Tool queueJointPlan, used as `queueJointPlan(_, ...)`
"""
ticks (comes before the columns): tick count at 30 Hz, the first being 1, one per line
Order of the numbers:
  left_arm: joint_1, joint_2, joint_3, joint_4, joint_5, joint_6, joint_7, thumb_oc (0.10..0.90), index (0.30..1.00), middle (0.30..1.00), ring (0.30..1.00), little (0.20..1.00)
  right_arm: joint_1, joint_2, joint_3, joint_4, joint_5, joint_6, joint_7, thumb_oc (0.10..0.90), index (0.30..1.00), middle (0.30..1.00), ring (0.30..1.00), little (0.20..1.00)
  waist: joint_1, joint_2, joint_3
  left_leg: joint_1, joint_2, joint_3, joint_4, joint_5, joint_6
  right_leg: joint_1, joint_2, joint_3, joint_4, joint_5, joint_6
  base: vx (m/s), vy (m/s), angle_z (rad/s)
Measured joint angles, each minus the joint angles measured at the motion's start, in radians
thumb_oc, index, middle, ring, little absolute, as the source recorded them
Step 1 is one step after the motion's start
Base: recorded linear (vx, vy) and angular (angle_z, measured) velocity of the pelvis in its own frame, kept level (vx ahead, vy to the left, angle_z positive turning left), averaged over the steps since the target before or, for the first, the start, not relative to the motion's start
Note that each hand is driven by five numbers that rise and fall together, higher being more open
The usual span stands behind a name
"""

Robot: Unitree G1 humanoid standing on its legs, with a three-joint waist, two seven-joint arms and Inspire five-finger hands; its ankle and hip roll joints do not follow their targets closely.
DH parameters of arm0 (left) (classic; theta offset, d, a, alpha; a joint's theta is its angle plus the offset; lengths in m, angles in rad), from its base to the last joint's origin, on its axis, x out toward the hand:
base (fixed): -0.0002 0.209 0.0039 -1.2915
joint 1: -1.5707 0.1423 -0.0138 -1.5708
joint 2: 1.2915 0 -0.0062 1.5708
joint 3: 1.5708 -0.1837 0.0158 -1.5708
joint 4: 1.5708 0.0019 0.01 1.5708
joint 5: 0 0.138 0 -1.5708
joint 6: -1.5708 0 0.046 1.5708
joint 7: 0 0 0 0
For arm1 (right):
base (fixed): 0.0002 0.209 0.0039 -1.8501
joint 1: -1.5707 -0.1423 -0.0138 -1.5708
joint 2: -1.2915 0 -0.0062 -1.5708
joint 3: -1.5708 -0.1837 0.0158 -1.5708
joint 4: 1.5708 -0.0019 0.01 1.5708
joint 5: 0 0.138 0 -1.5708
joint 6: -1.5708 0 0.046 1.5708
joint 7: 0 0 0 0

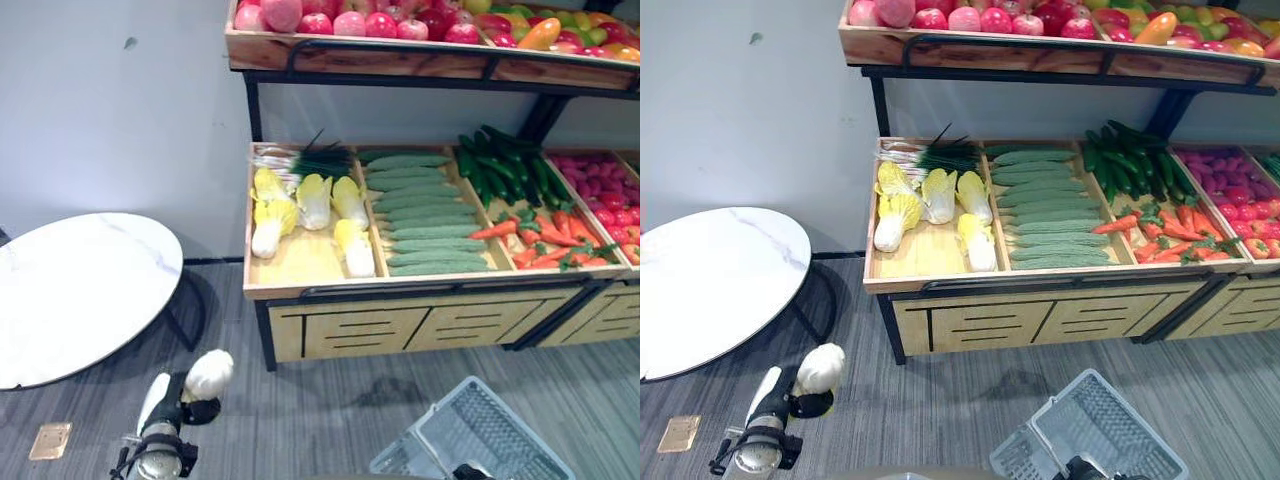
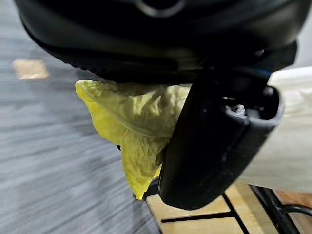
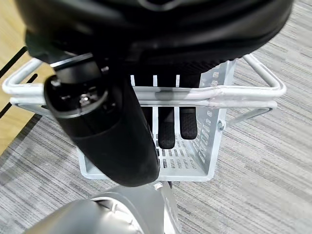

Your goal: Get the vegetables into the basket

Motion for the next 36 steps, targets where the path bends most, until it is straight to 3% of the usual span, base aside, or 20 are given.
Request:
queueJointPlan(11,-0.026,-0.026,-0.06,0.044,-0.08,-0.011,-0.053,0.4,0.3,0.3,0.3,0.3,-0.003,0.0,-0.001,-0.021,0.0,0.001,-0.033,0.4,0.3,0.3,0.3,0.3,-0.006,0.004,0.032,-0.007,-0.01,-0.021,0.002,0.008,0.016,0.004,-0.004,-0.021,0.0,-0.003,0.003,0.0,0.002,0.06)
queueJointPlan(25,-0.048,0.005,-0.065,-0.035,-0.084,-0.012,-0.053,0.4,0.3,0.3,0.3,0.3,0.0,-0.002,-0.065,-0.02,0.004,-0.005,-0.058,0.4,0.3,0.3,0.3,0.3,-0.024,0.001,0.068,0.001,-0.02,0.012,0.004,-0.006,0.016,-0.01,-0.013,0.005,0.002,0.0,0.009,-0.01,0.033,-0.05)
queueJointPlan(31,-0.108,0.065,-0.066,-0.055,-0.082,-0.012,-0.052,0.4,0.3,0.3,0.3,0.3,0.003,-0.005,-0.113,-0.022,0.065,-0.011,-0.07,0.4,0.3,0.3,0.3,0.3,-0.069,-0.012,0.09,-0.018,-0.04,0.026,0.0,-0.009,0.032,-0.057,-0.039,0.029,0.037,0.001,0.013,-0.06,0.079,-0.07)
queueJointPlan(34,-0.149,0.104,-0.068,-0.055,-0.081,-0.012,-0.05,0.4,0.3,0.3,0.3,0.3,0.002,-0.005,-0.142,-0.03,0.094,-0.018,-0.076,0.4,0.3,0.3,0.3,0.3,-0.115,-0.023,0.125,-0.022,-0.057,0.059,0.0,-0.015,0.048,-0.107,-0.063,0.056,0.082,0.002,0.014,-0.06,0.091,-0.29)
queueJointPlan(36,-0.174,0.107,-0.07,-0.054,-0.074,-0.012,-0.05,0.4,0.3,0.3,0.3,0.3,0.002,-0.004,-0.142,-0.034,0.121,-0.02,-0.076,0.4,0.3,0.3,0.3,0.3,-0.126,-0.025,0.143,-0.022,-0.063,0.063,0.0,-0.021,0.052,-0.113,-0.071,0.064,0.085,0.006,0.02,-0.05,0.011,-0.12)
